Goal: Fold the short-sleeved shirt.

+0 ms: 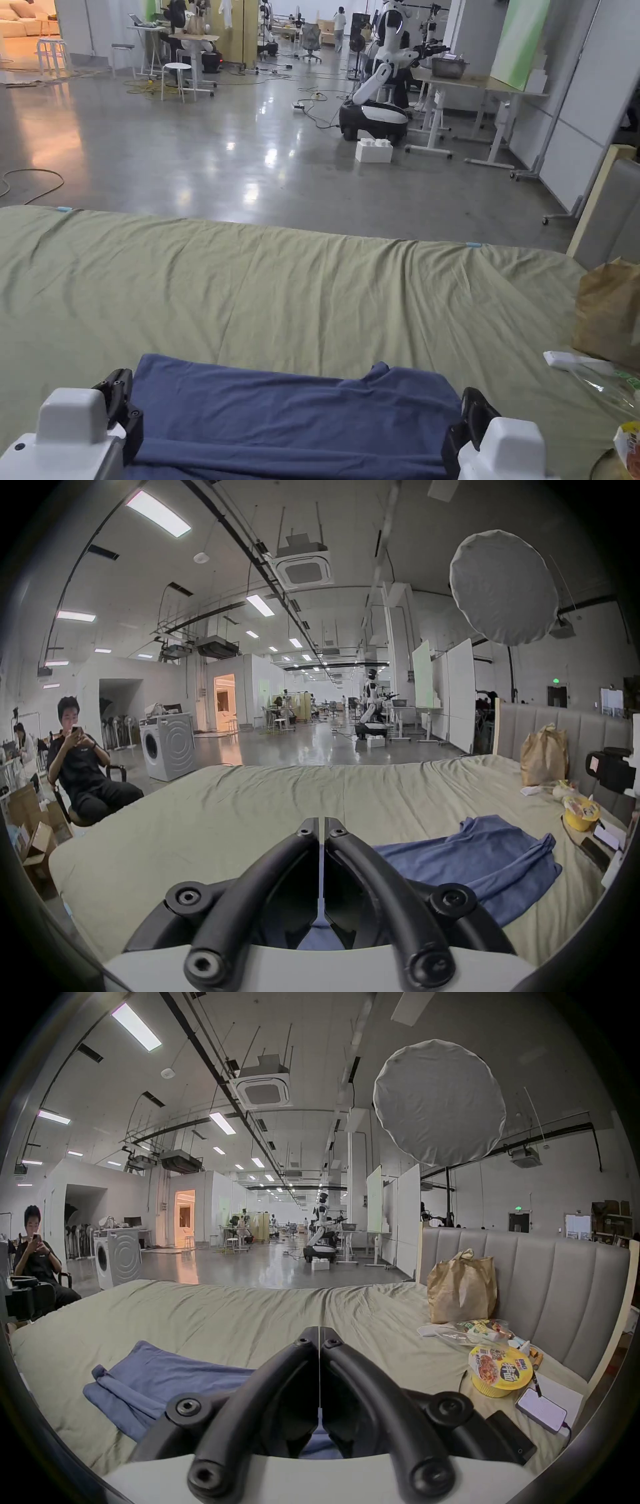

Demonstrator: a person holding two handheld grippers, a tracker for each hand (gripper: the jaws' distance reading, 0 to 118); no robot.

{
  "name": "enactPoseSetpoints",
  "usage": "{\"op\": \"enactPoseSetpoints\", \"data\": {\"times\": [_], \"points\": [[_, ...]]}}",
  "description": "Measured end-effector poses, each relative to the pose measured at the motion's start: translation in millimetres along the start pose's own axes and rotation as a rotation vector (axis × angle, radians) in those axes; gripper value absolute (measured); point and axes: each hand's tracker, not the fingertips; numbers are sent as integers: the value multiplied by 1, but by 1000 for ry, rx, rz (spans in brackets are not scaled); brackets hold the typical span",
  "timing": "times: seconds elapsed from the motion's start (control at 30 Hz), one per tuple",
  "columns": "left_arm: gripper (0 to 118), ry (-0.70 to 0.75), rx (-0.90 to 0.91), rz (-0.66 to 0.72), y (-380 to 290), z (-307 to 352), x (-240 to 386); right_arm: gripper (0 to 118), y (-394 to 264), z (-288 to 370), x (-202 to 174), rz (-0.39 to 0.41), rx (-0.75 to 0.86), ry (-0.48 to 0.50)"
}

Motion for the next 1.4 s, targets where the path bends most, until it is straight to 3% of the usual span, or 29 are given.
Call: {"op": "enactPoseSetpoints", "data": {"times": [0.23,0.57,0.63,0.73,0.77,0.97,1.03,1.1,1.27,1.33,1.4], "points": [[2,11,-118,2,-24,-9,-28,1,-1,-1,1,4,-8,7],[3,-18,-587,37,-68,-87,-73,1,-16,-3,1,0,-83,40],[19,-12,-663,24,-78,-107,-81,1,-18,-3,1,1,-92,43],[59,-24,-772,26,-88,-129,-85,1,-20,-3,1,7,-103,46],[65,-15,-787,22,-91,-135,-86,1,-21,-3,2,8,-106,48],[68,41,-963,1,-119,-157,-82,1,-31,-4,6,-4,-147,42],[68,44,-911,13,-121,-158,-83,1,-36,-4,8,-4,-158,37],[60,50,-907,-9,-121,-157,-78,1,-41,-5,11,-9,-180,33],[12,-24,-877,-48,-119,-148,-65,2,-59,-14,23,-20,-286,21],[12,-63,-879,-43,-120,-147,-63,2,-69,-20,32,-44,-373,22],[11,-72,-867,-16,-115,-142,-67,6,-74,-26,44,-14,-403,6]]}}
